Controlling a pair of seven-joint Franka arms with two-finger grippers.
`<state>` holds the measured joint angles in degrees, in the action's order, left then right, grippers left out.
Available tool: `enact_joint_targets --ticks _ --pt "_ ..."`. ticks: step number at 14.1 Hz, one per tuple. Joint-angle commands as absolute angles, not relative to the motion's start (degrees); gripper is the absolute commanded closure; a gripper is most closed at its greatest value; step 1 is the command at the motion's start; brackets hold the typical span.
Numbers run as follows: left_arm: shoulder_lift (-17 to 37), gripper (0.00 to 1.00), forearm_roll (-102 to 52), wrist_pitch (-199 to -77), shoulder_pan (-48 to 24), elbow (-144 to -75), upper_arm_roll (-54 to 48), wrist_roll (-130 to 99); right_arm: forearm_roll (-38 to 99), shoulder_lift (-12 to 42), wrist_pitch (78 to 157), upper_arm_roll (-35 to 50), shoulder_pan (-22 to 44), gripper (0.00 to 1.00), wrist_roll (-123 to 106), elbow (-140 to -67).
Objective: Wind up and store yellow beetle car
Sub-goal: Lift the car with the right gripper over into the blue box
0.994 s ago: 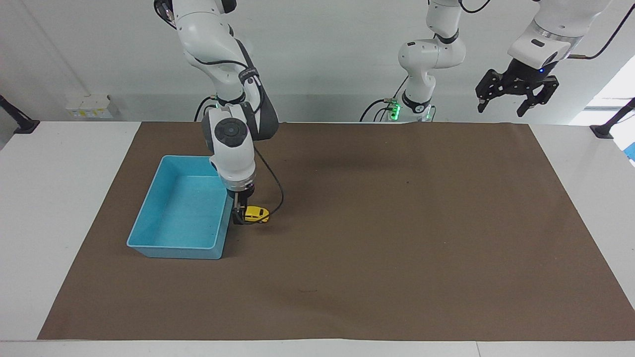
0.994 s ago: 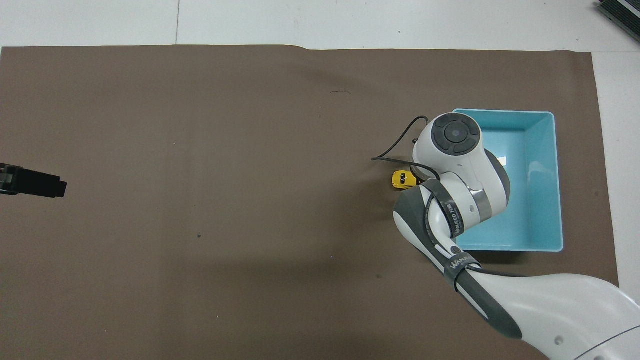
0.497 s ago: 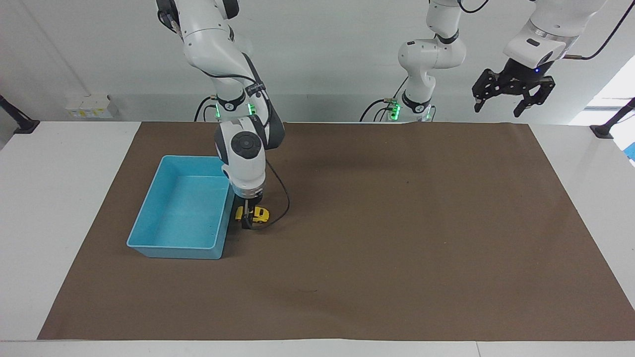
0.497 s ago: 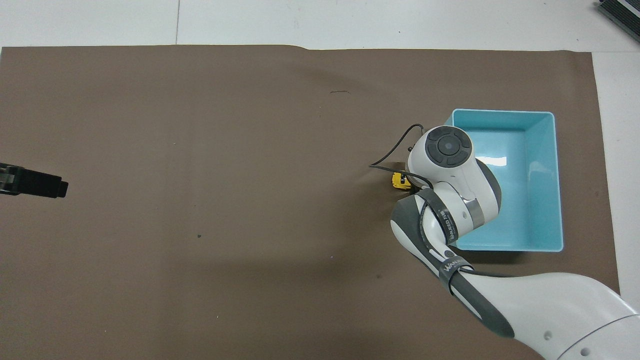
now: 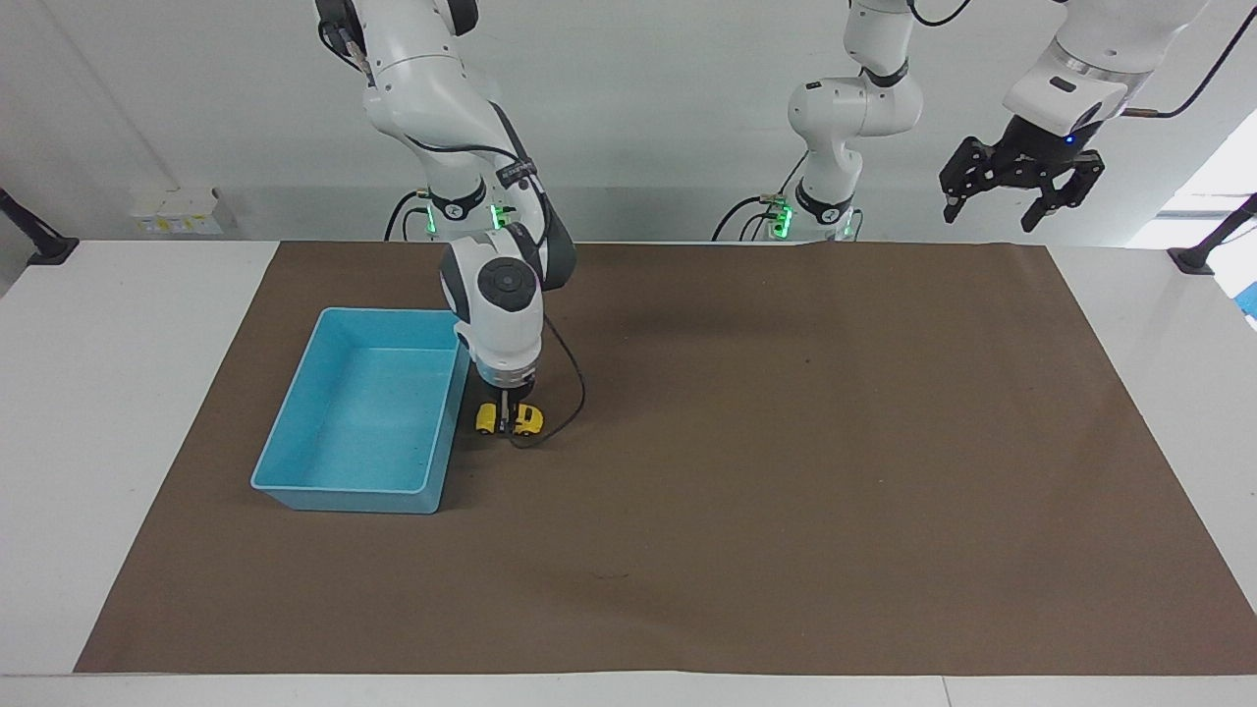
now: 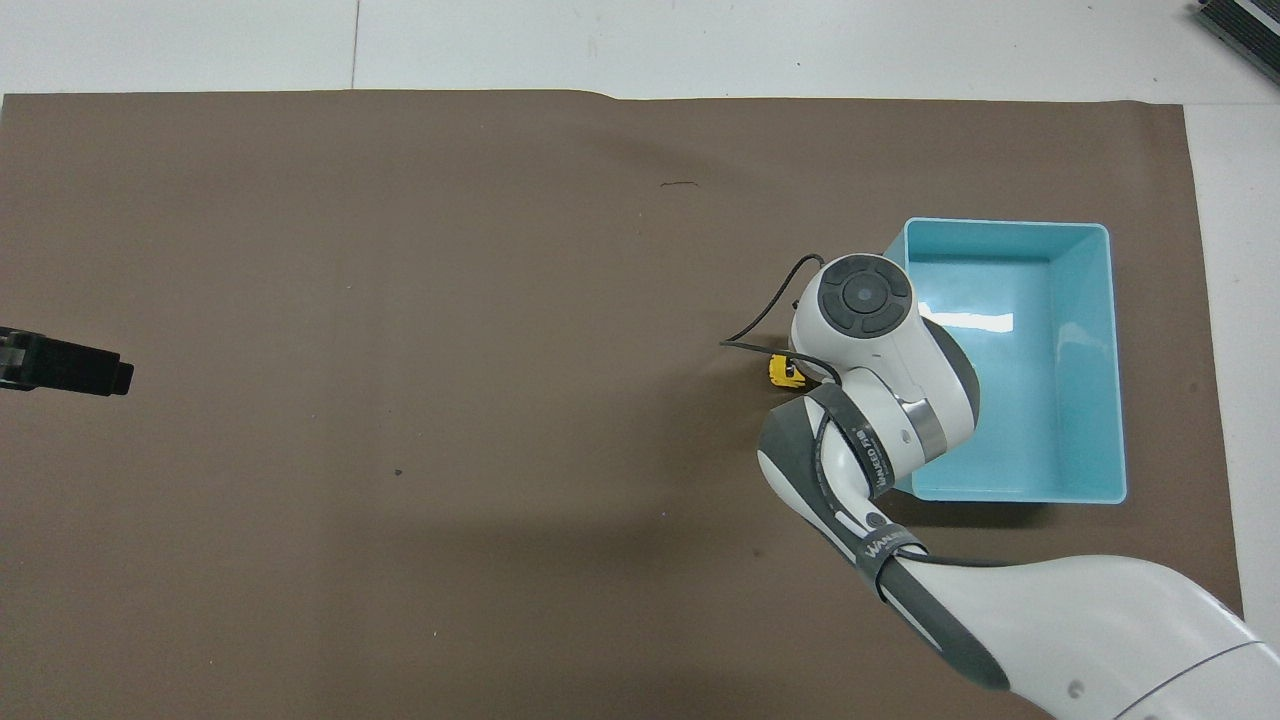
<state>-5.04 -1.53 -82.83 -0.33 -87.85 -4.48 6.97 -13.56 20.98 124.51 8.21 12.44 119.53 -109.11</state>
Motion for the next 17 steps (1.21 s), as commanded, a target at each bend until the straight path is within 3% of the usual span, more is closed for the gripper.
enact_joint_targets --ticks 1,17 --pt "-5.4 0.0 -1.9 -82.6 -0.8 -88.0 -3.9 7.5 -15.1 20.0 118.9 8.8 12.8 1.0 121.1 -105.5" --pt "-5.3 0.0 -1.9 -82.6 -0.8 -88.0 -3.9 7.5 -6.9 5.5 107.5 9.6 12.0 1.0 80.4 -103.3"
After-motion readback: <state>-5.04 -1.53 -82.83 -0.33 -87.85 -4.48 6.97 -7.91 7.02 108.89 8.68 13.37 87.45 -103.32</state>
